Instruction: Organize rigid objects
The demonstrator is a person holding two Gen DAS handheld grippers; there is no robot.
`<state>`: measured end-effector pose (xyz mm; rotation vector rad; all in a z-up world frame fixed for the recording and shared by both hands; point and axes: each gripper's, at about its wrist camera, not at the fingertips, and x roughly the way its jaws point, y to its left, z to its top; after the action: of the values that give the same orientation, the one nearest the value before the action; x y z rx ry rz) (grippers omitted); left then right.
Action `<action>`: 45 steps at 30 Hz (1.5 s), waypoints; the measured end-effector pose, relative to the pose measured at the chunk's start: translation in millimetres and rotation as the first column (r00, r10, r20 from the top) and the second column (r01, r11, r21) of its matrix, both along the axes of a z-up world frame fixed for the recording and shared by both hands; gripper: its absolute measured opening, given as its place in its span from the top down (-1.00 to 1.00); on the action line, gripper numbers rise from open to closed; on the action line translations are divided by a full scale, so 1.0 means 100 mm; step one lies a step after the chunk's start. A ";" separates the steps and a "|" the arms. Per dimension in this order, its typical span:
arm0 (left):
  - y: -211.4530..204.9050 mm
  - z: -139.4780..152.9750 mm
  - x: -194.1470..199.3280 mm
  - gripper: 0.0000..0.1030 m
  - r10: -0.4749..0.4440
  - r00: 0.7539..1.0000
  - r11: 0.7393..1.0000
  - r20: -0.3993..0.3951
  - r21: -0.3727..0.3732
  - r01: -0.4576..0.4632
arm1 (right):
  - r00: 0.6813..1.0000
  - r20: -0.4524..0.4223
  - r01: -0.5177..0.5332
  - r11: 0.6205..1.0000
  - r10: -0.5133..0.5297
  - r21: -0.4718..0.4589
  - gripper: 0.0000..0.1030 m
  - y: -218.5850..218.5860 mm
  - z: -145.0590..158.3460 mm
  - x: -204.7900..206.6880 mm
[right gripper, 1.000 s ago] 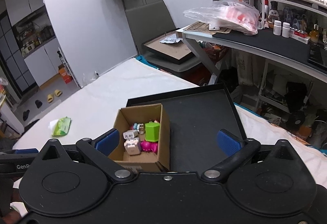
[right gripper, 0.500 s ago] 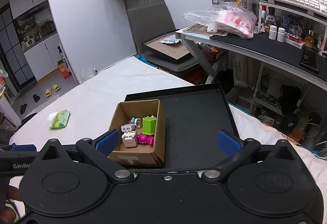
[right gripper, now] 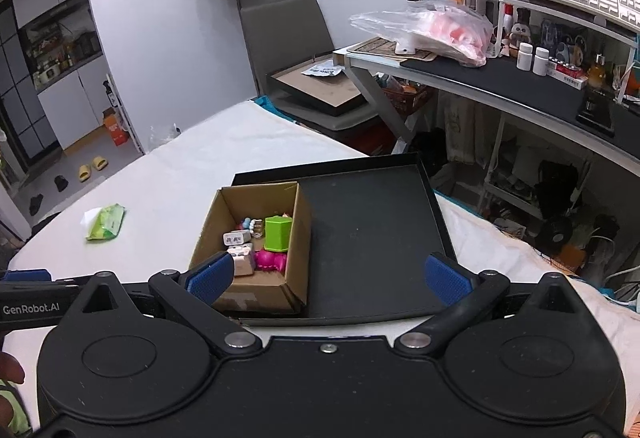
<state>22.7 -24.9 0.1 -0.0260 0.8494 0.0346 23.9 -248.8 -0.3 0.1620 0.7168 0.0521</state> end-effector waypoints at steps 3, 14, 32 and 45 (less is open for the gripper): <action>0.00 -0.02 0.00 -0.69 -0.005 1.000 1.000 -0.006 0.002 0.005 | 1.000 -0.002 -0.003 1.000 0.003 -0.006 -1.00 0.00 -0.01 0.00; 0.02 -0.04 -0.01 -0.69 0.001 1.000 1.000 -0.012 0.011 -0.001 | 1.000 -0.003 -0.027 0.999 0.027 -0.034 -1.00 0.07 0.01 -0.01; -0.02 0.00 -0.02 -0.69 -0.015 1.000 1.000 -0.008 0.017 0.015 | 0.999 0.005 -0.043 0.999 0.043 -0.014 -1.00 0.05 0.04 -0.04; -0.01 0.03 -0.03 -0.69 -0.012 1.000 1.000 -0.007 0.011 0.013 | 1.000 0.002 -0.016 0.998 0.016 -0.056 -1.00 0.08 0.05 -0.02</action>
<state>19.6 -25.9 2.7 -0.0103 0.8566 0.0276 21.4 -240.5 5.0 0.1027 0.7165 0.0474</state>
